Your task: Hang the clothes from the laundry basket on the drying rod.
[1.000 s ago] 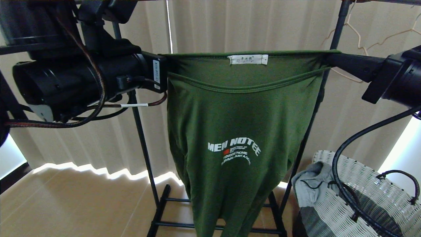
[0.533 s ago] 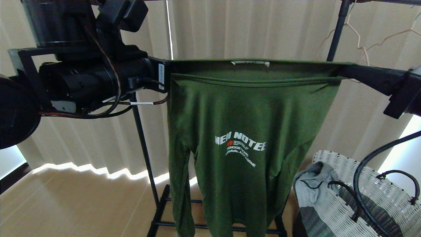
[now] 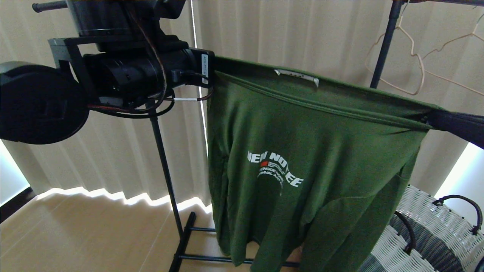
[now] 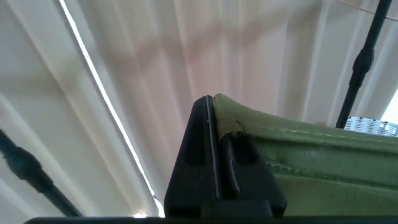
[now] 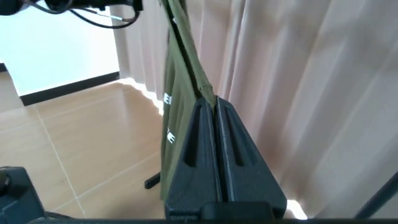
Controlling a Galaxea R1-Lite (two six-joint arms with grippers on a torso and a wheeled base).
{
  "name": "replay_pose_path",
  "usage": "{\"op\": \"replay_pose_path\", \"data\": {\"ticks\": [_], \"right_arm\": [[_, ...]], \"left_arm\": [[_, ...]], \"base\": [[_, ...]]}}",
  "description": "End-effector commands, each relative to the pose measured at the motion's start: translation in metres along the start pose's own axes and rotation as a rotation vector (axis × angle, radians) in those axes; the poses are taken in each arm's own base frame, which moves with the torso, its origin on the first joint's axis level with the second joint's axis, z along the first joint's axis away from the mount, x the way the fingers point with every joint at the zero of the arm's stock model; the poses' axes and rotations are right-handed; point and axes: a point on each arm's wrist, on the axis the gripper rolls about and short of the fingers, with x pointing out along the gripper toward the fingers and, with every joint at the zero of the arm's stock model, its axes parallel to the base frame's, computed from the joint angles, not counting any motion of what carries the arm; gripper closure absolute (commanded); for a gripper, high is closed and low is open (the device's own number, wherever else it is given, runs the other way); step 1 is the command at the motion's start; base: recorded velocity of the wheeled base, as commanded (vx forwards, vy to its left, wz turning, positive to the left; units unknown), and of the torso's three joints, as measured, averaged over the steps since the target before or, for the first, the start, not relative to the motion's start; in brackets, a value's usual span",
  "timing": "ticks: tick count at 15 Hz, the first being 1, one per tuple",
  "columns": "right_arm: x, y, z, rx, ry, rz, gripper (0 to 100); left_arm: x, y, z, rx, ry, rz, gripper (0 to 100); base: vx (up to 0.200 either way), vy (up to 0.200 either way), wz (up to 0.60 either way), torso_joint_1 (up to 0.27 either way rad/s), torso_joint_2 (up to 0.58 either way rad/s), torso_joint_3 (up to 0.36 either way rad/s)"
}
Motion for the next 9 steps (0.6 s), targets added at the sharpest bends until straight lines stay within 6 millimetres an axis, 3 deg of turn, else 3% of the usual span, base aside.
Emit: {"op": "replay_pose_path", "data": {"ticks": [1, 4, 6, 9], "right_arm": [[-0.007, 0.002, 0.001, -0.005, -0.018, 0.005, 100], [0.007, -0.003, 0.003, -0.003, -0.002, -0.02, 100], [0.022, -0.012, 0.013, -0.004, -0.005, -0.066, 100], [0.054, -0.029, 0.027, -0.001, -0.007, -0.137, 100]], "left_arm": [[0.001, -0.011, -0.001, 0.0, 0.002, -0.03, 100], [-0.014, -0.015, 0.005, 0.004, 0.014, -0.058, 100], [-0.035, -0.013, 0.009, 0.008, 0.043, -0.102, 100], [-0.082, -0.005, 0.007, 0.013, 0.088, -0.248, 100]], "base": [[0.0, 0.0, 0.0, 0.0, 0.0, 0.0], [0.0, 0.0, 0.0, 0.0, 0.0, 0.0], [0.0, 0.0, 0.0, 0.0, 0.0, 0.0], [0.0, 0.0, 0.0, 0.0, 0.0, 0.0]]}}
